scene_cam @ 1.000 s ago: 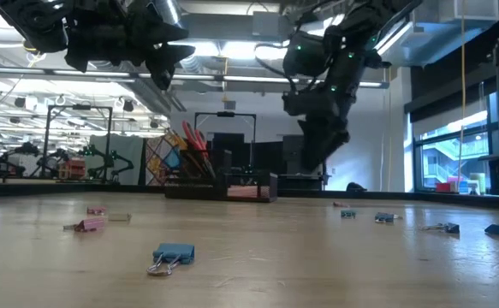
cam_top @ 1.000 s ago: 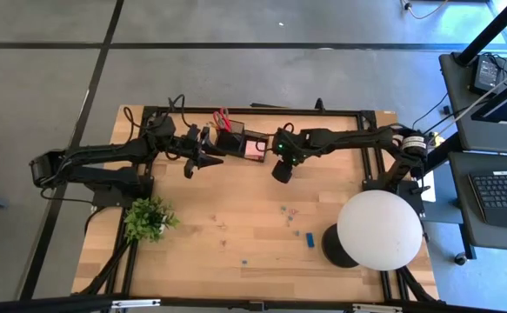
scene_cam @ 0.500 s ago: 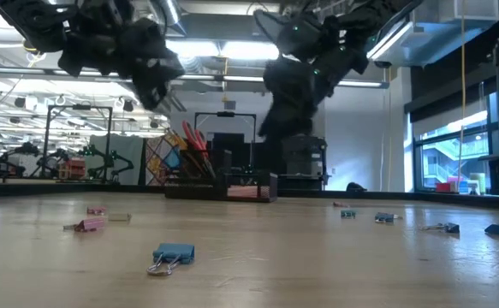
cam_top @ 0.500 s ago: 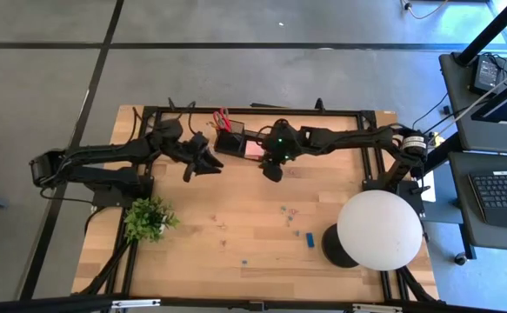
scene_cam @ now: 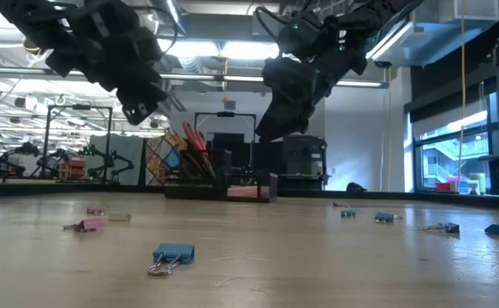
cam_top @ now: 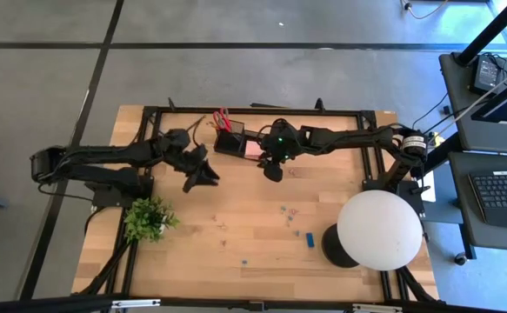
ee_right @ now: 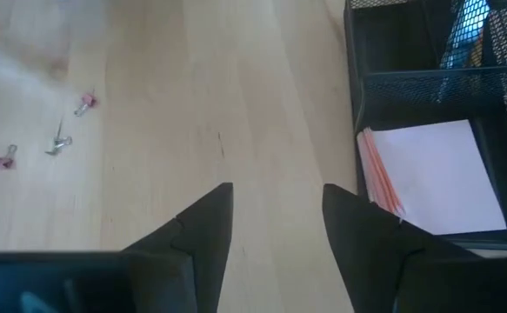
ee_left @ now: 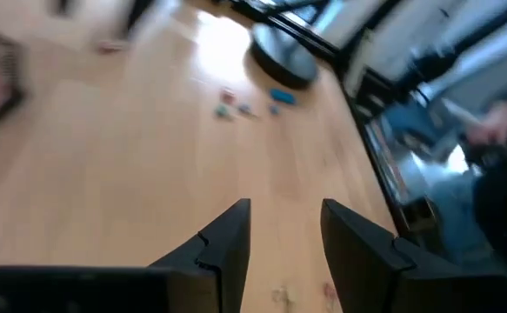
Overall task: Pick and place office supplies into organizer
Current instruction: Put the pink binder clip into the black desk organizer
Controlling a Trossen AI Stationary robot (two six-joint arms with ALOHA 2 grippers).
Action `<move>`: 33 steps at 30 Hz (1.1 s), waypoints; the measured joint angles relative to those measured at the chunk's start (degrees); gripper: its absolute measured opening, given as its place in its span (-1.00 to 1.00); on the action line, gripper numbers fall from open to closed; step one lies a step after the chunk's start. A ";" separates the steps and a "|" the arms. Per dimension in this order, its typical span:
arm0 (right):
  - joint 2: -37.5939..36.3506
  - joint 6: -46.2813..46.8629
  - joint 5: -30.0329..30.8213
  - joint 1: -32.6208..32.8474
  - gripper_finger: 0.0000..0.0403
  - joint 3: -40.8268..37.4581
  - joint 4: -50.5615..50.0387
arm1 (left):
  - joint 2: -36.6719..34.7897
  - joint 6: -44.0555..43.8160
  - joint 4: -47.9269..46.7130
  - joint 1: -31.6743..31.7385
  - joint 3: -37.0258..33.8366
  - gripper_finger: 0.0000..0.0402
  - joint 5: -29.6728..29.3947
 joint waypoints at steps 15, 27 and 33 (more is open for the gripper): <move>0.00 0.02 1.22 -0.41 -0.10 0.00 -0.20 | 3.07 25.12 -16.33 -22.94 7.55 -0.33 -25.60; 0.02 1.79 1.21 -0.32 -0.10 0.00 -1.91 | 17.42 45.91 -29.56 -30.75 16.58 -0.33 -31.63; 0.02 -1.02 1.19 -0.32 -0.10 0.00 -4.85 | 26.12 47.24 -30.94 -31.21 20.11 -0.33 -32.54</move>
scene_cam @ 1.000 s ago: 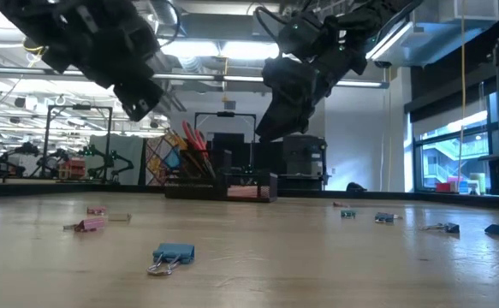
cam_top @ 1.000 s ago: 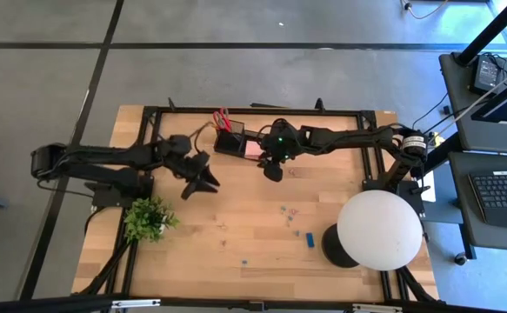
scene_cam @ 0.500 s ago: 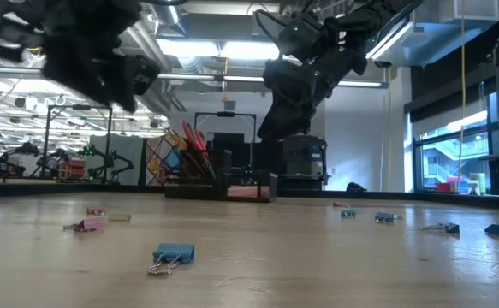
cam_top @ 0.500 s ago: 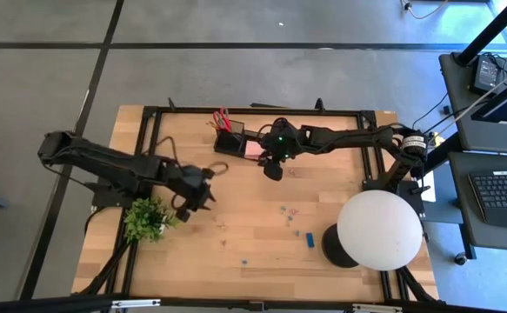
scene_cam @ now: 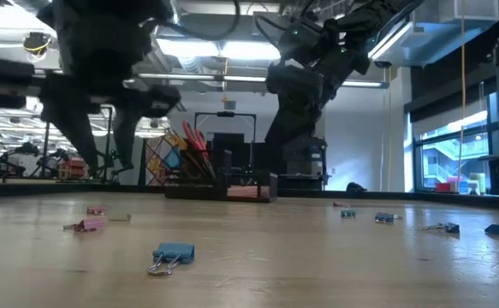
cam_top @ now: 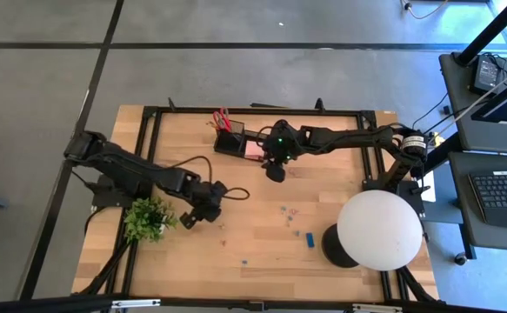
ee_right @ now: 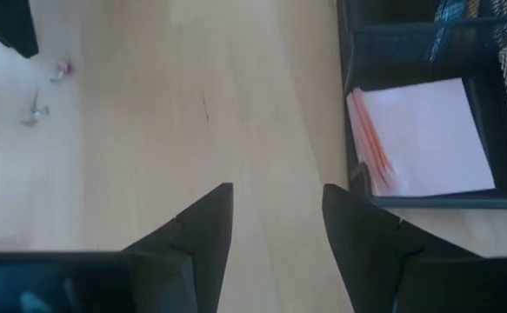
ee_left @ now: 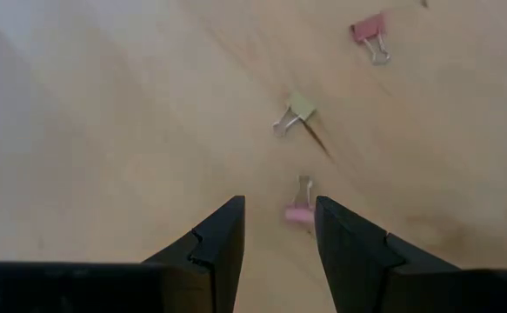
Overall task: Pick and place office supplies into organizer
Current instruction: Put the pink binder clip into the black desk organizer
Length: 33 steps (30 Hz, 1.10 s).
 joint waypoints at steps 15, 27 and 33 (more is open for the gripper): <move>0.00 -0.38 0.01 -0.01 -0.10 0.00 -0.13 | 5.66 4.65 -3.79 -0.54 2.47 -0.33 0.60; 0.00 -0.60 0.01 0.00 -0.10 0.00 1.42 | 7.77 4.22 -3.94 -0.37 2.47 -0.33 0.46; 0.00 -0.60 0.01 0.01 -0.10 0.00 1.33 | 11.33 3.70 -3.62 -0.37 2.73 -0.33 0.59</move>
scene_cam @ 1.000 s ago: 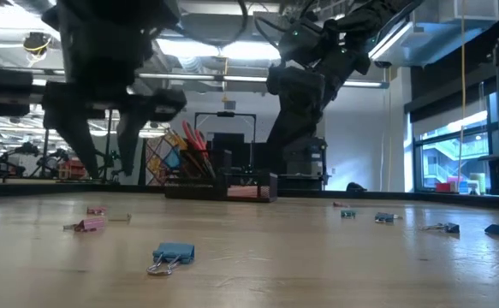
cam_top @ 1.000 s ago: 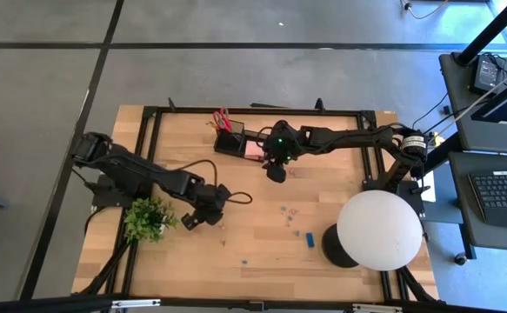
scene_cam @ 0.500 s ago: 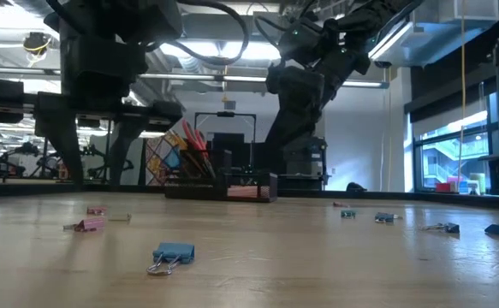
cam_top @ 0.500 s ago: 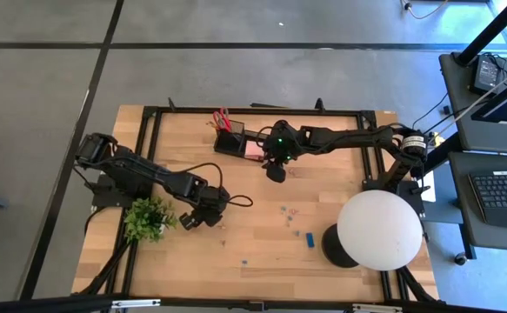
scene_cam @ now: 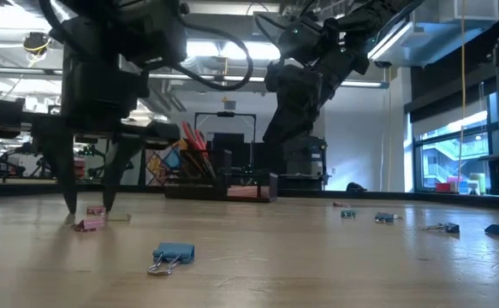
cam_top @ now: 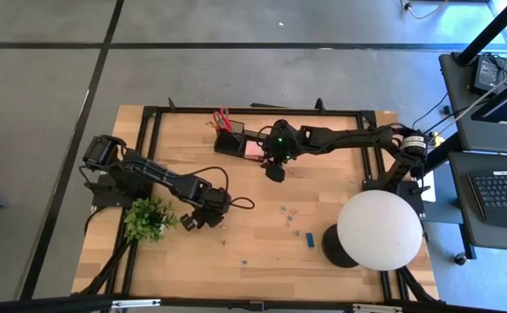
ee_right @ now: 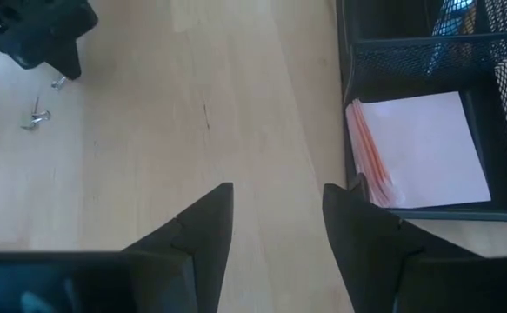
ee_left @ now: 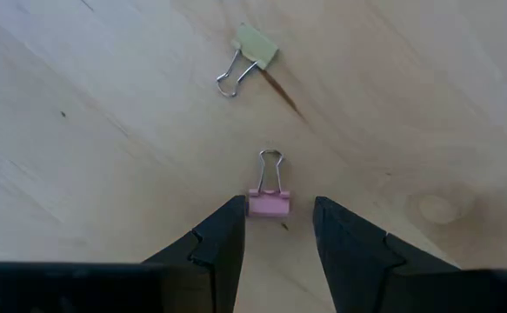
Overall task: Pick and place office supplies into organizer
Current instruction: Put the pink binder clip into the black desk organizer
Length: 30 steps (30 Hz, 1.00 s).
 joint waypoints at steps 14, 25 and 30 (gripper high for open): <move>0.00 0.22 0.00 -0.01 -0.10 0.00 -5.10 | 0.06 -0.57 0.74 0.00 -0.24 -0.33 -0.26; 0.00 0.37 2.89 0.00 -0.10 -0.02 -11.81 | 0.08 -0.55 1.93 0.00 -0.35 -0.33 -0.39; 0.00 0.39 2.91 0.00 -0.10 -0.02 -11.78 | 0.10 -0.55 2.95 0.00 -0.34 -0.35 -0.37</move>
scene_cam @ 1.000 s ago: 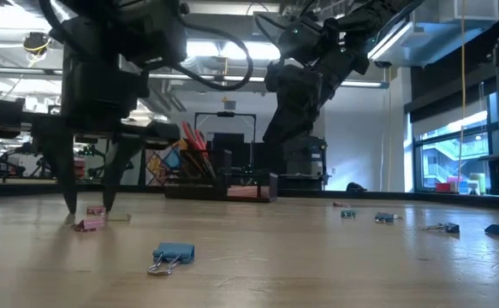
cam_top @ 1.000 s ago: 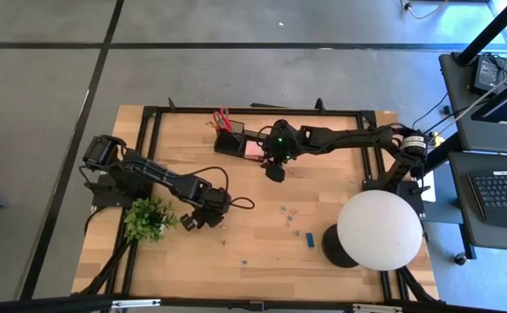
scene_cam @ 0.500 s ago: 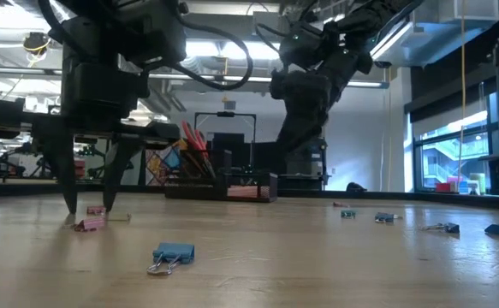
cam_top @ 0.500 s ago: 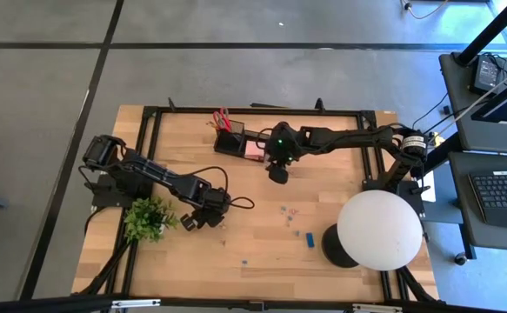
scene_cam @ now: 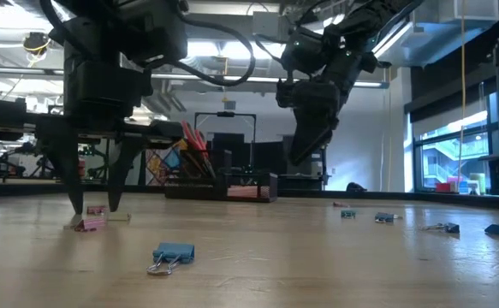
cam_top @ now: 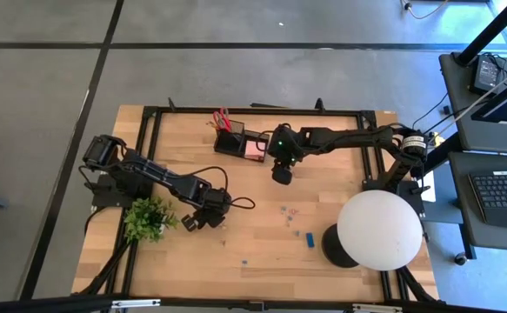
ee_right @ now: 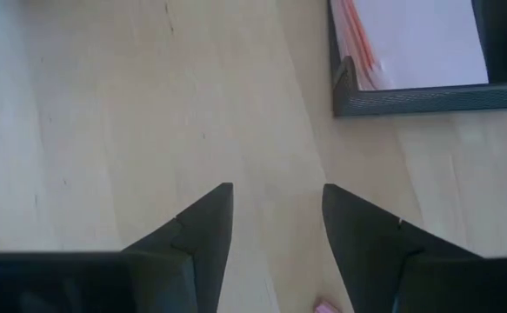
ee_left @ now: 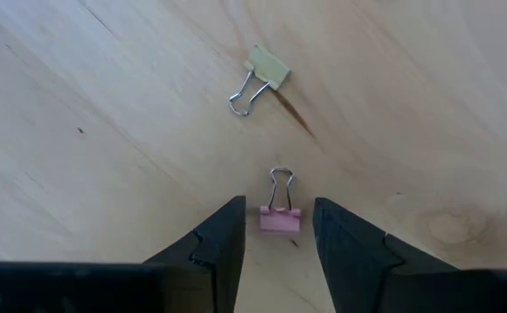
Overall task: Pick and place office supplies into organizer
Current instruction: Put the pink binder clip into the black desk organizer
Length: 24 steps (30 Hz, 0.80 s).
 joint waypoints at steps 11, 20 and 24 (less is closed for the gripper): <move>0.00 0.01 0.02 0.02 -0.10 0.00 0.07 | 0.02 -0.02 -0.42 0.00 0.12 -0.57 0.84; 0.00 0.03 0.02 0.02 -0.10 0.00 0.07 | 0.04 -0.02 -0.72 0.00 0.14 -0.60 0.87; 0.00 -0.02 0.02 0.02 -0.10 0.00 0.07 | -0.15 -0.06 -0.77 0.00 0.17 -0.64 0.86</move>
